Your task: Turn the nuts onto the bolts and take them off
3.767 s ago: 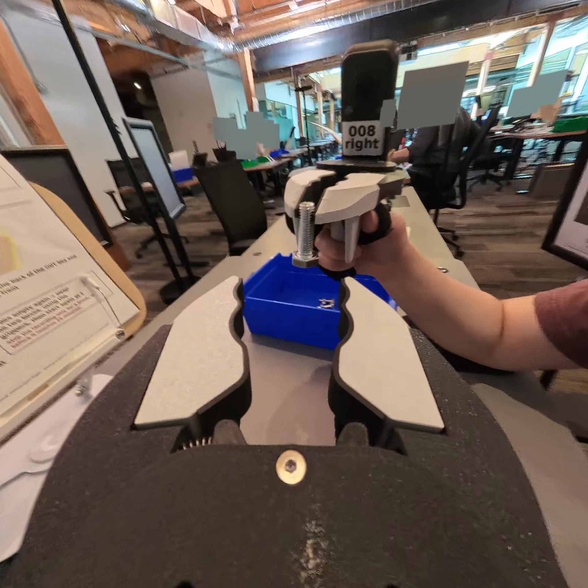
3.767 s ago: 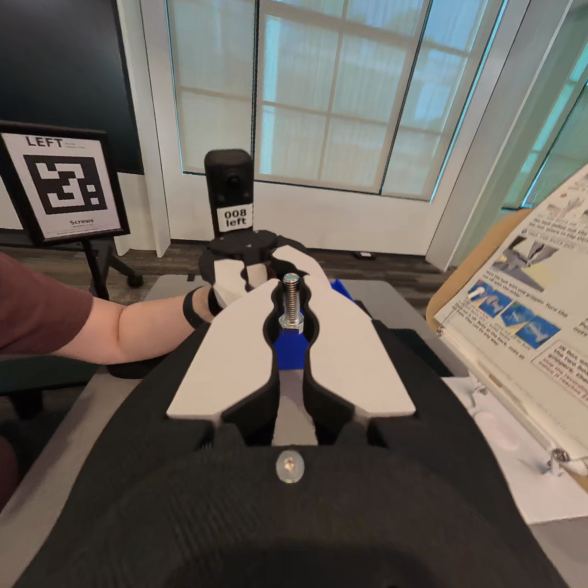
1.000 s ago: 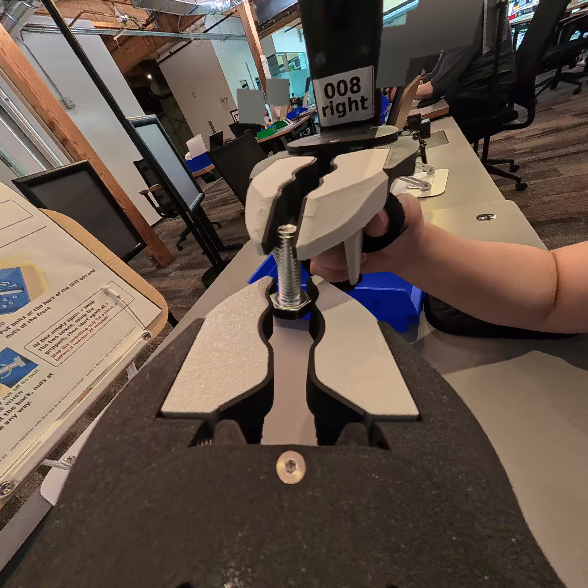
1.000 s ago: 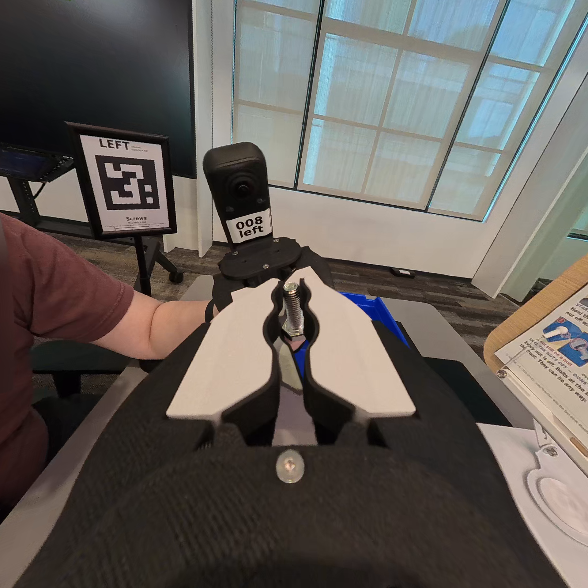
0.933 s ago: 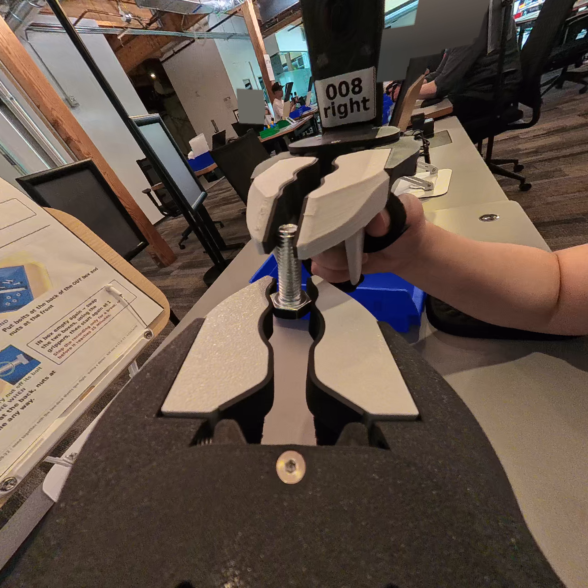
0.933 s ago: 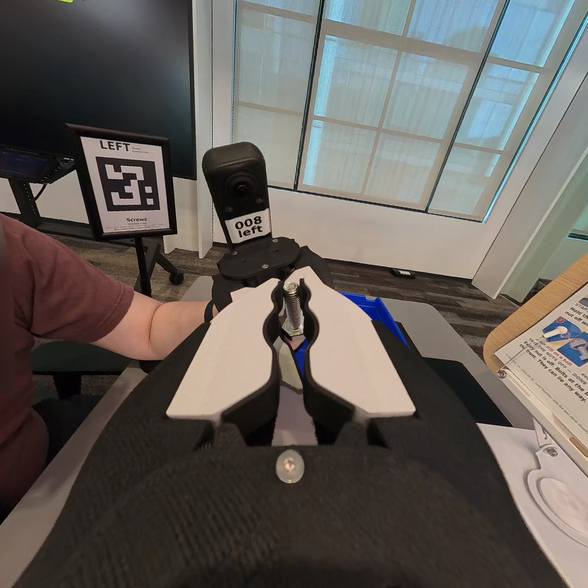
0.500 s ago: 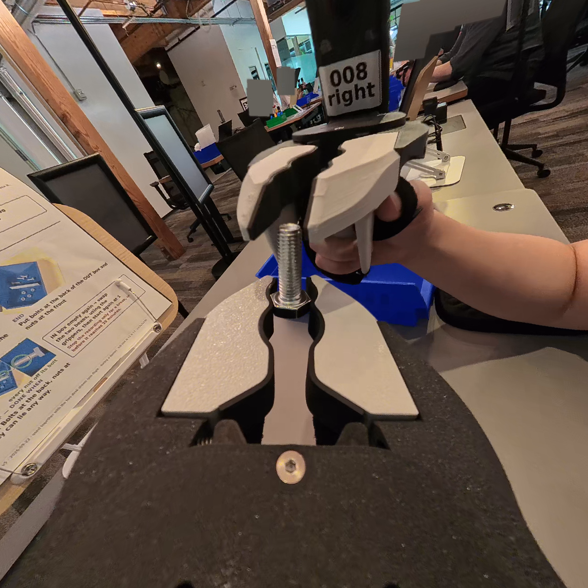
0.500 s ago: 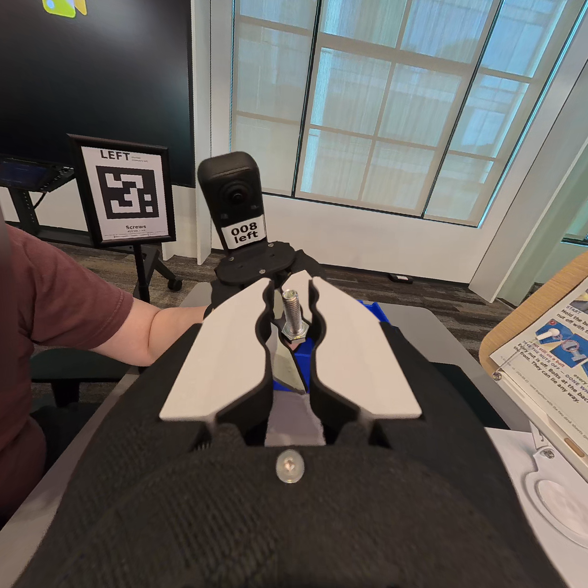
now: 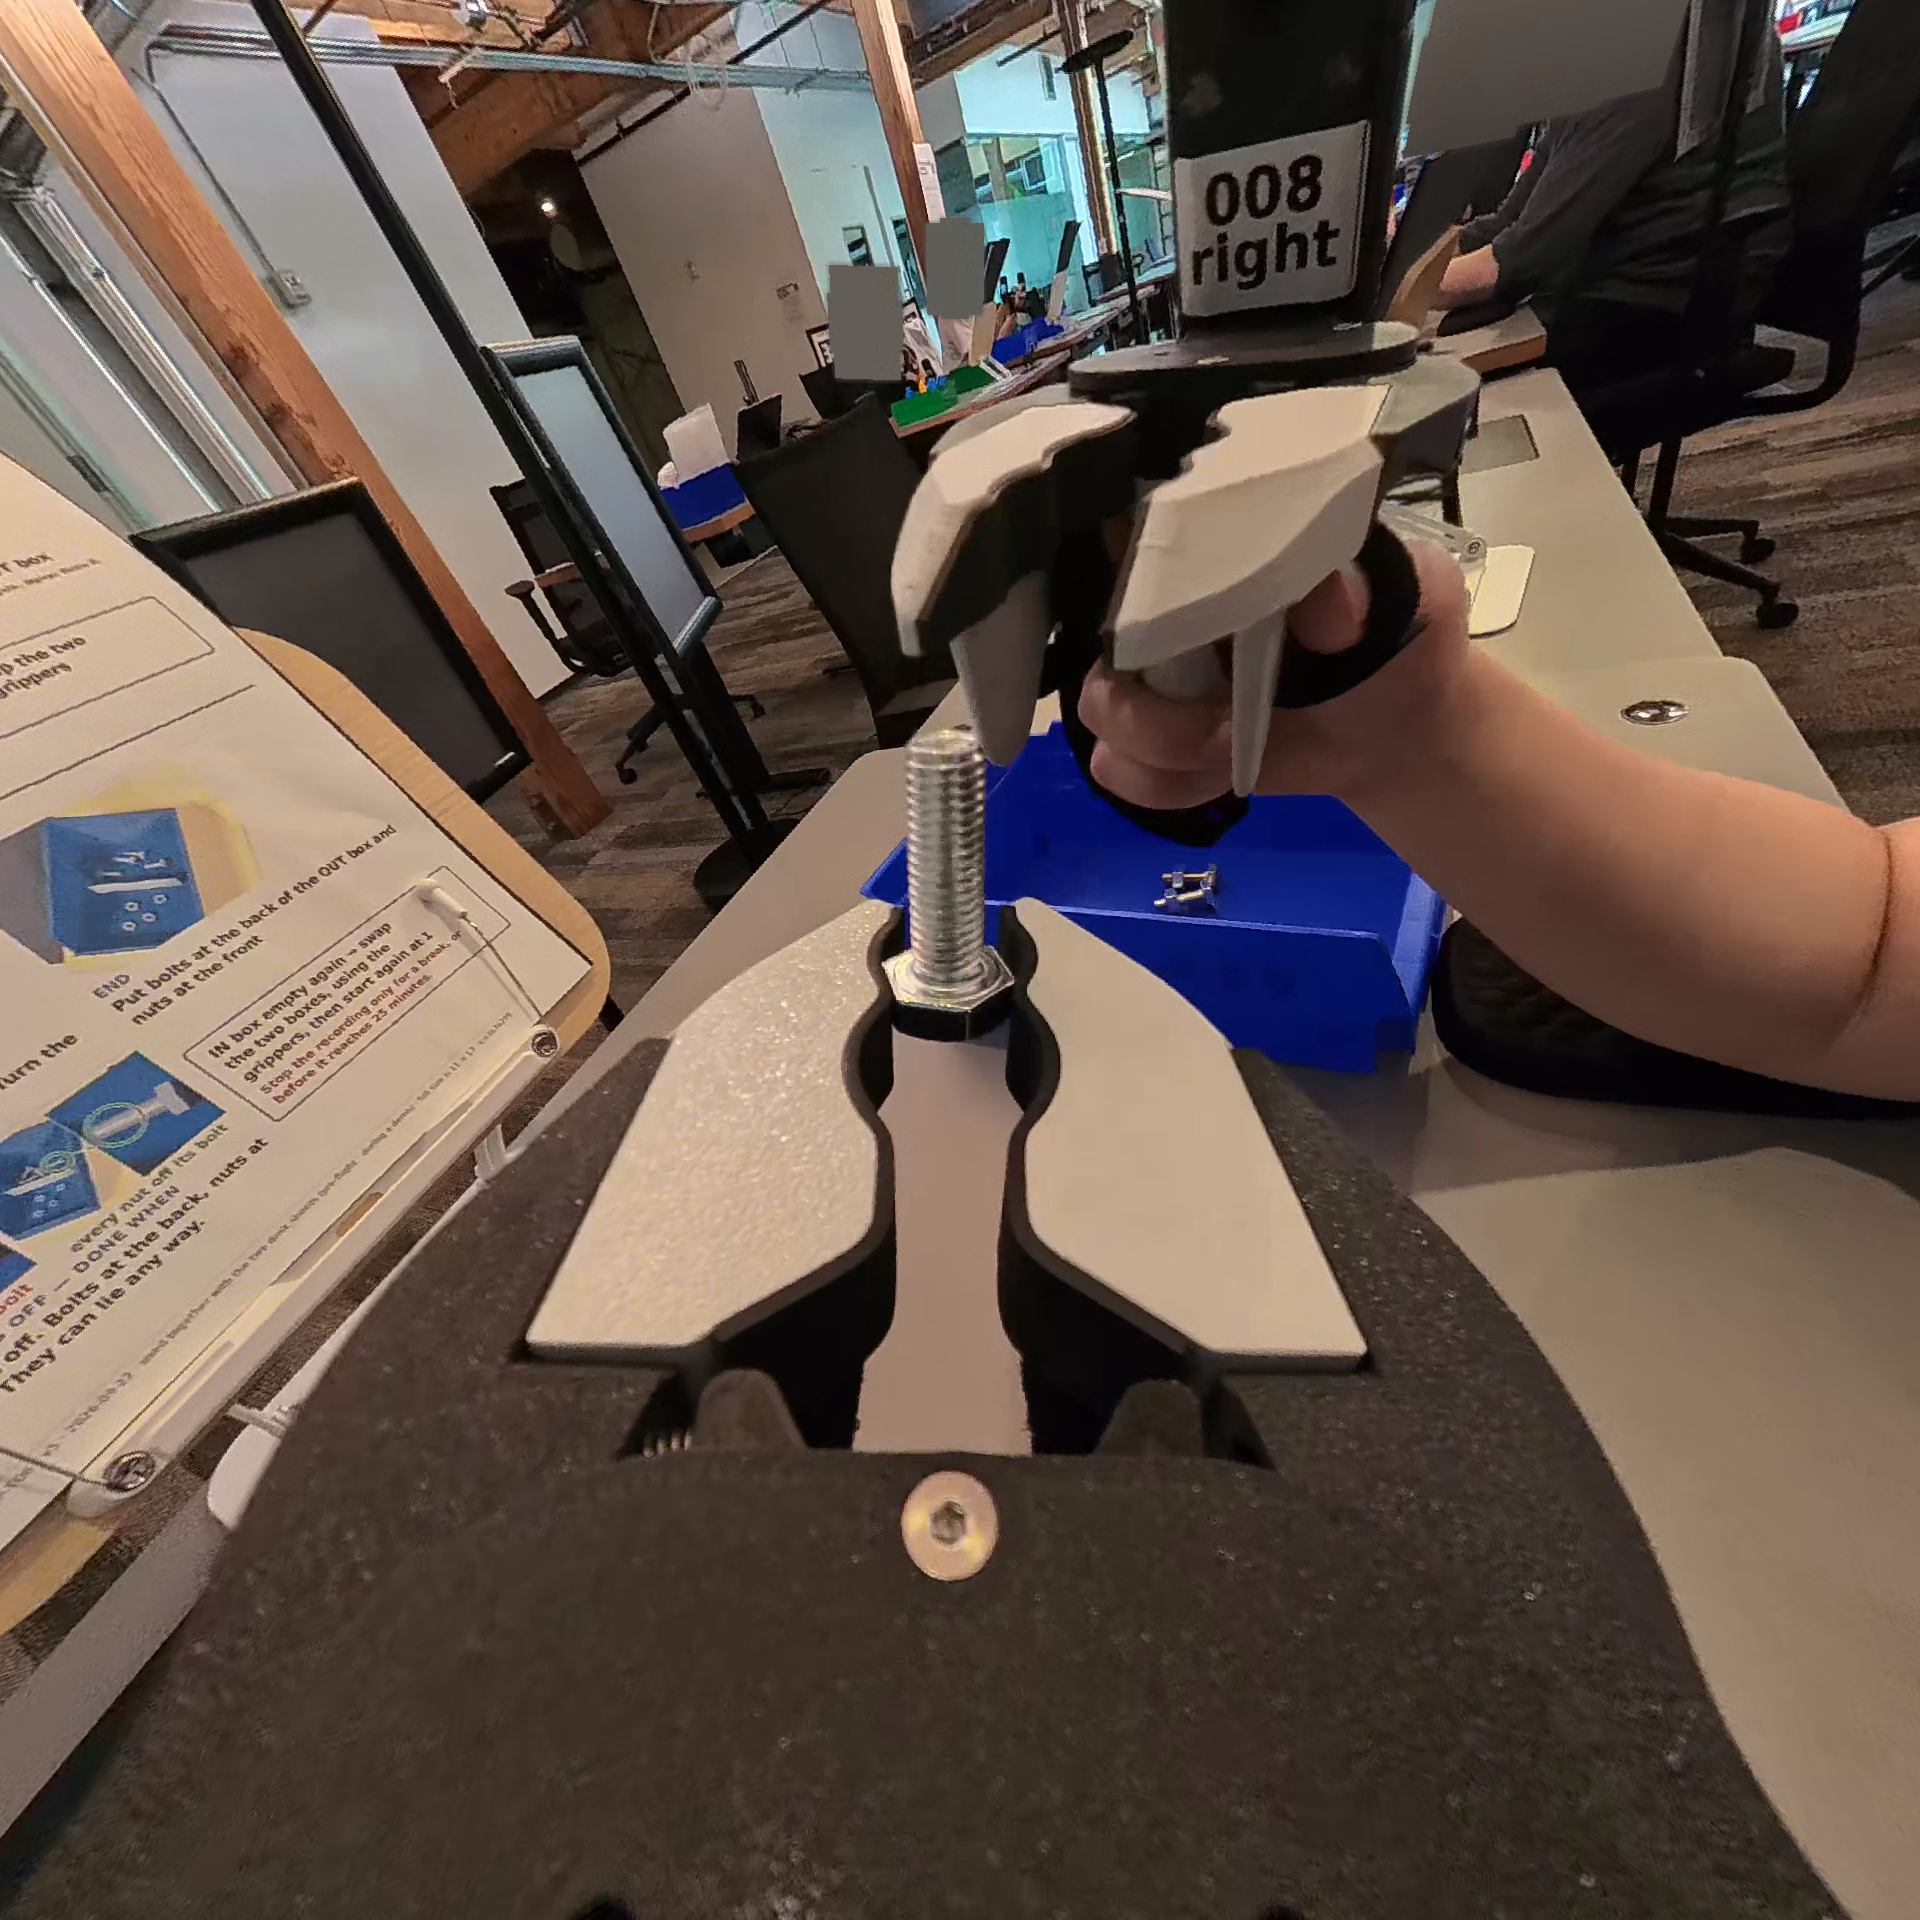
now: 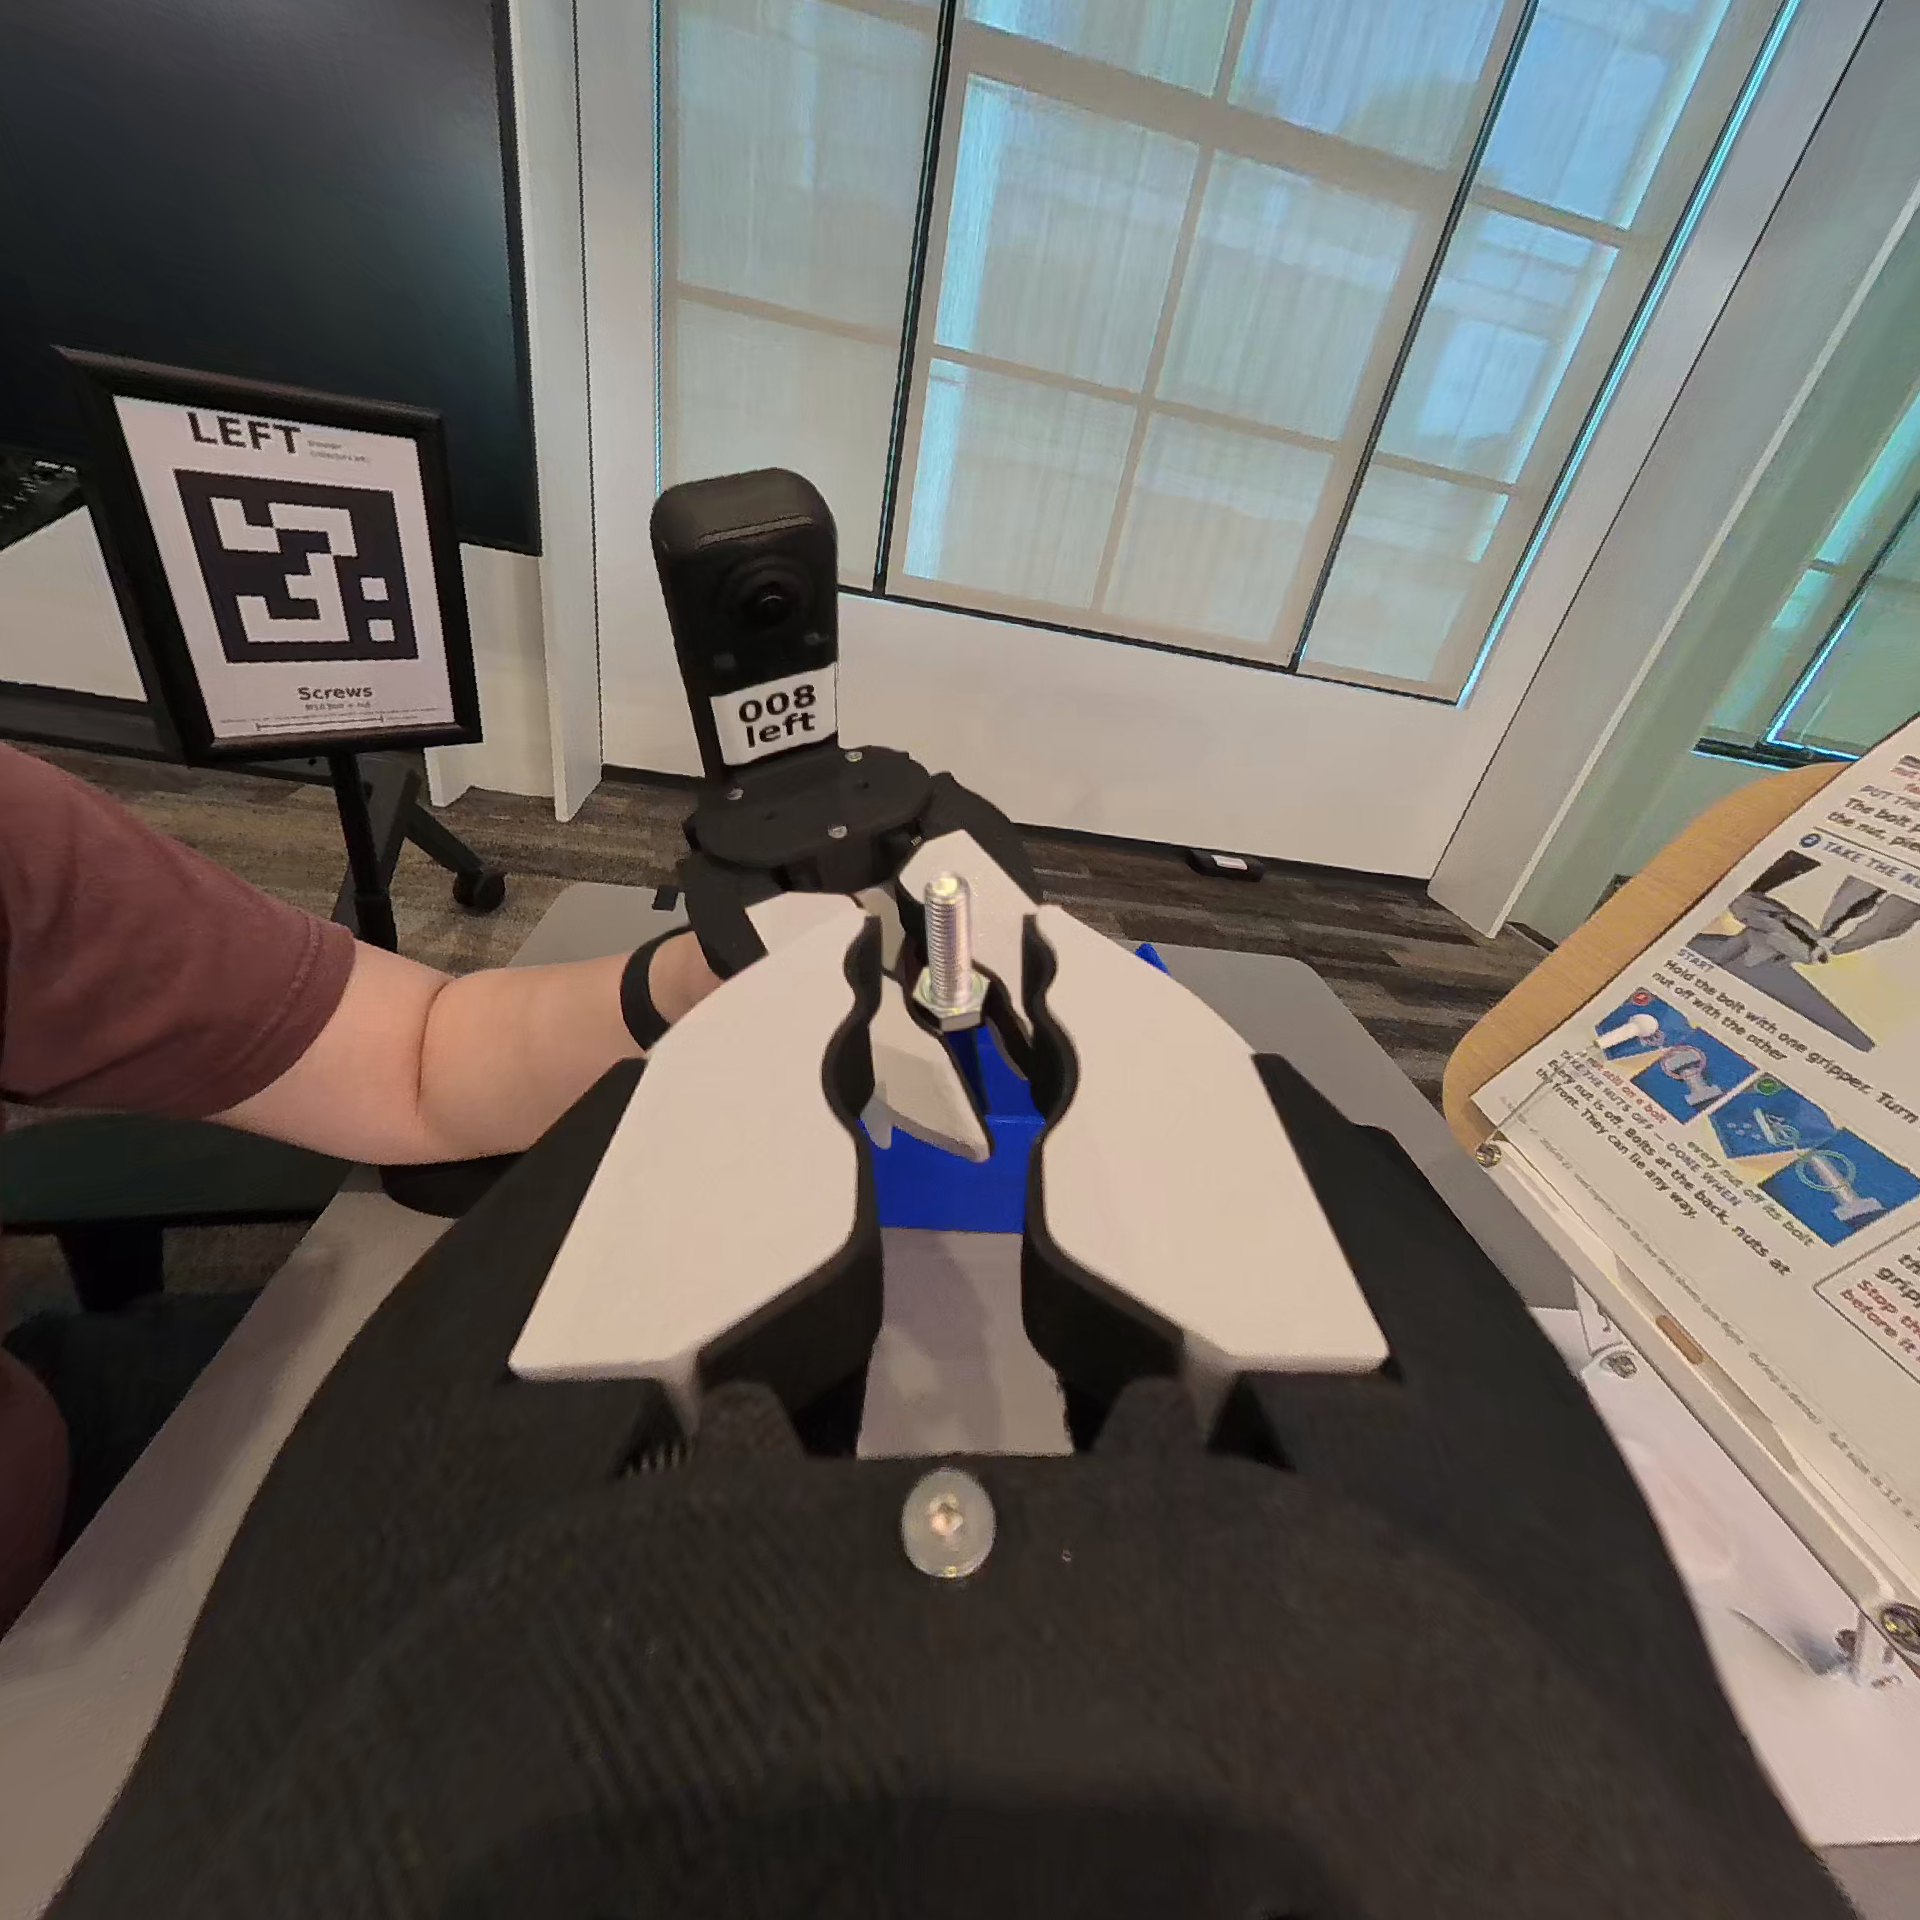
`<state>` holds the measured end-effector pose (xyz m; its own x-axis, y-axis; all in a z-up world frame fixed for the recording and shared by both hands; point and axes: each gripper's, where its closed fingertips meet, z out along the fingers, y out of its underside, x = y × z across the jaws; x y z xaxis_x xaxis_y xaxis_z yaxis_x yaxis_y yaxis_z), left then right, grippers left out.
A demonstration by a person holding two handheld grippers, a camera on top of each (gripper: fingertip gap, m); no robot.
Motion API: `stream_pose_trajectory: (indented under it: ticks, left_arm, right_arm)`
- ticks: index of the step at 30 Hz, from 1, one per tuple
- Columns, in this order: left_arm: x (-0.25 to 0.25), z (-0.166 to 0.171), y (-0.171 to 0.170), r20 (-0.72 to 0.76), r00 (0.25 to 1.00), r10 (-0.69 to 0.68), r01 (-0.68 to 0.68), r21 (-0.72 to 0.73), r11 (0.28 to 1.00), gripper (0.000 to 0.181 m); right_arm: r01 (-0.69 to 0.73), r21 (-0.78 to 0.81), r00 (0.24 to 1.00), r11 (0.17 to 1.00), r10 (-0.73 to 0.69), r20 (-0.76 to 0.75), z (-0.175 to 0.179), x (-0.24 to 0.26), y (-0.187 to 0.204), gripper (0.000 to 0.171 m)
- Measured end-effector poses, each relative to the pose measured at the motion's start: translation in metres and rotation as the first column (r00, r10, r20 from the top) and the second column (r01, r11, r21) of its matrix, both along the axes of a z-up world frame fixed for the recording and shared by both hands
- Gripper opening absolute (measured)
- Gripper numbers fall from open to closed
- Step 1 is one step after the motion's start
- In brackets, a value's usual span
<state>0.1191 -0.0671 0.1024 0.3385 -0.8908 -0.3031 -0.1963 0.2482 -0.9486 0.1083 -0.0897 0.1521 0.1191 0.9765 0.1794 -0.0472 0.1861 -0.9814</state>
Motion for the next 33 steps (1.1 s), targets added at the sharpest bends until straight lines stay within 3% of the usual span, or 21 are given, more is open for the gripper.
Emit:
stream_pose_trajectory:
  ticks: [8,14,21,24,28,30,33]
  left_arm:
    - [0.009,-0.006,-0.005,-0.025,0.999,-0.019,0.020,0.014,1.000,0.017]
    - [0.010,-0.006,-0.006,-0.026,0.999,-0.019,0.019,0.015,1.000,0.017]
    - [0.011,-0.006,-0.006,-0.027,0.999,-0.021,0.021,0.015,1.000,0.017]
    - [0.008,-0.006,-0.003,-0.040,0.999,-0.005,0.006,0.026,1.000,0.017]
    - [-0.025,0.006,0.016,-0.024,0.997,0.078,-0.077,0.034,0.996,0.017]
    - [-0.054,0.016,0.028,-0.012,0.990,0.141,-0.141,0.026,0.990,0.017]
    - [-0.097,0.027,0.040,-0.006,0.973,0.230,-0.230,0.018,0.973,0.016]
  right_arm:
    - [0.006,0.042,0.996,0.999,-0.010,0.086,-0.015,-0.020,-0.006,0.027]
    - [0.026,0.038,0.996,0.999,-0.029,0.084,-0.017,-0.022,-0.001,0.010]
    - [0.012,0.028,0.995,1.000,-0.015,0.094,-0.018,-0.021,-0.002,0.010]
    - [0.018,0.058,0.996,0.998,-0.023,0.082,-0.014,-0.016,-0.003,0.030]
    - [0.008,0.012,0.982,1.000,-0.010,0.187,-0.028,-0.002,0.001,0.028]
    - [-0.017,-0.067,0.931,0.998,0.040,0.362,-0.065,-0.002,0.005,0.026]
    - [0.021,-0.080,0.711,0.997,0.041,0.702,-0.149,-0.003,0.017,0.025]
